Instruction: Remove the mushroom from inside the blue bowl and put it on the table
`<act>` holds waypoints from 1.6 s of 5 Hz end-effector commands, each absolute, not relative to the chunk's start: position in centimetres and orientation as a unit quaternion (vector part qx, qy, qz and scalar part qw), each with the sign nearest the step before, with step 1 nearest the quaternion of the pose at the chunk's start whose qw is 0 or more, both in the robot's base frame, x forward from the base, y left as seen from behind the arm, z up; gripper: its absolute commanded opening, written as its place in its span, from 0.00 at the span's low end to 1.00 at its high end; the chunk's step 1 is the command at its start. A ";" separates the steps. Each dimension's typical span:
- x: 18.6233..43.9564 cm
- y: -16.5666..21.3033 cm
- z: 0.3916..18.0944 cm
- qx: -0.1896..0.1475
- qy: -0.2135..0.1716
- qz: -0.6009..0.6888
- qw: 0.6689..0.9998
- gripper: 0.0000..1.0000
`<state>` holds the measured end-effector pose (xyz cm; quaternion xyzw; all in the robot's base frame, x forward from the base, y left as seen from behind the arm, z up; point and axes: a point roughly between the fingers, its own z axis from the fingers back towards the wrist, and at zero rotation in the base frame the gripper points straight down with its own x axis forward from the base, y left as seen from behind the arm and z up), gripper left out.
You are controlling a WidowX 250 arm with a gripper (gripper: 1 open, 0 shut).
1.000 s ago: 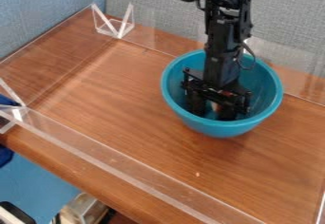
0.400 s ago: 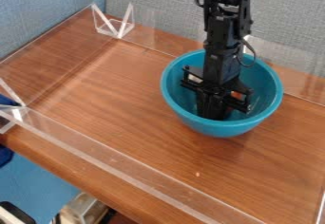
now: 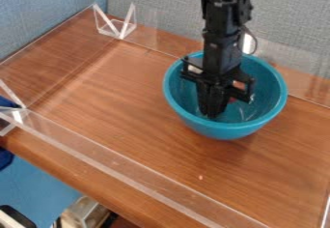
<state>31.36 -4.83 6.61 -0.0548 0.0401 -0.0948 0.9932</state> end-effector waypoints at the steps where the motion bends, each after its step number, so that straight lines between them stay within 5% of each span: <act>1: 31.8 -4.1 10.4 -0.062 -0.011 -0.083 0.995 0.00; 3: 30.9 0.2 14.4 -0.066 -0.051 -0.015 0.996 0.00; 4: 30.3 3.5 14.6 -0.061 -0.053 0.030 0.996 0.00; 6: 29.8 7.7 12.0 -0.042 -0.035 0.086 0.995 0.00; 8: 29.5 9.8 7.0 -0.032 -0.006 0.105 0.994 0.00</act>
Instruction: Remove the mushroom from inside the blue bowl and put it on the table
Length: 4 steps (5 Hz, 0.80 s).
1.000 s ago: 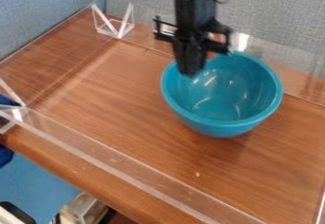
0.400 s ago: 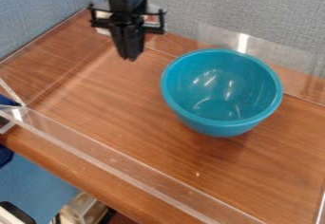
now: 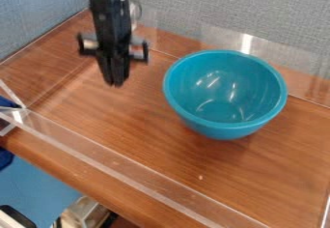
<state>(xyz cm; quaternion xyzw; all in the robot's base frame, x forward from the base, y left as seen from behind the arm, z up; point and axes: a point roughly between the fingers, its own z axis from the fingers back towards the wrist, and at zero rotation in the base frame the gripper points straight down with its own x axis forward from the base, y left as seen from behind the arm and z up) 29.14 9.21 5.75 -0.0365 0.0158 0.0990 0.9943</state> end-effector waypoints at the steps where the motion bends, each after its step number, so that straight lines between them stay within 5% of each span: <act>1: 29.7 10.4 4.5 -0.034 0.008 0.108 0.994 0.00; 2: 29.8 10.8 3.5 -0.031 0.019 0.109 0.993 0.00; 3: 29.8 10.9 3.4 -0.027 0.023 0.113 0.993 1.00; 4: 29.7 11.0 3.4 -0.022 0.026 0.122 0.992 1.00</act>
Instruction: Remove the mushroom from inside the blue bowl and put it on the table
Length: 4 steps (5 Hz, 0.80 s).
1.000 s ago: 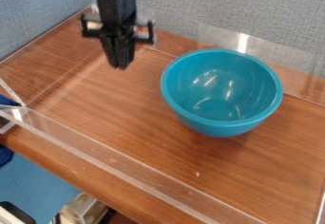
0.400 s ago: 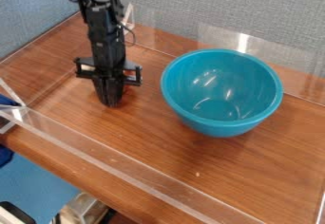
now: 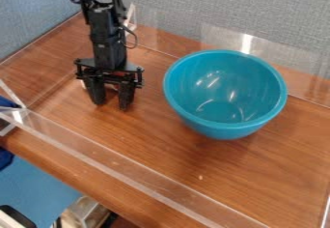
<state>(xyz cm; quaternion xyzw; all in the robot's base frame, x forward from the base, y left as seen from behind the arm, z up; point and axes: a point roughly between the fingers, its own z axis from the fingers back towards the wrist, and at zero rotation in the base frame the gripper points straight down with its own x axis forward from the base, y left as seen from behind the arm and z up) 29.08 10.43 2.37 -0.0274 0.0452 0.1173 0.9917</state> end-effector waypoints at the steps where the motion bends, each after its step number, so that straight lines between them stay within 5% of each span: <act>1: 29.7 11.0 3.3 -0.021 0.028 0.128 0.991 0.00; 2: 29.8 10.9 3.2 -0.021 0.029 0.134 0.990 0.00; 3: 29.4 10.6 3.2 -0.018 0.034 0.132 0.990 1.00; 4: 28.9 10.3 3.3 -0.013 0.039 0.130 0.991 1.00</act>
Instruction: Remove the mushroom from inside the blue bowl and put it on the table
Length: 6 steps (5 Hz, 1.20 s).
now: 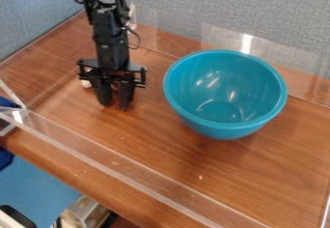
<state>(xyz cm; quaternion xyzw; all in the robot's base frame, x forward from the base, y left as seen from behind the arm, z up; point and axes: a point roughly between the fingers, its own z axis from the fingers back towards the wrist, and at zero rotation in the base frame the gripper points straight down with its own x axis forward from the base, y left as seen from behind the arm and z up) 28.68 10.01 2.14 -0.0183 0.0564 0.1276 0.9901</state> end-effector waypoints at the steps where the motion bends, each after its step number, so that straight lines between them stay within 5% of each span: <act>1: 28.4 10.1 3.4 -0.008 0.044 0.129 0.991 1.00; 6: 26.6 8.5 4.4 -0.001 0.070 0.116 0.991 1.00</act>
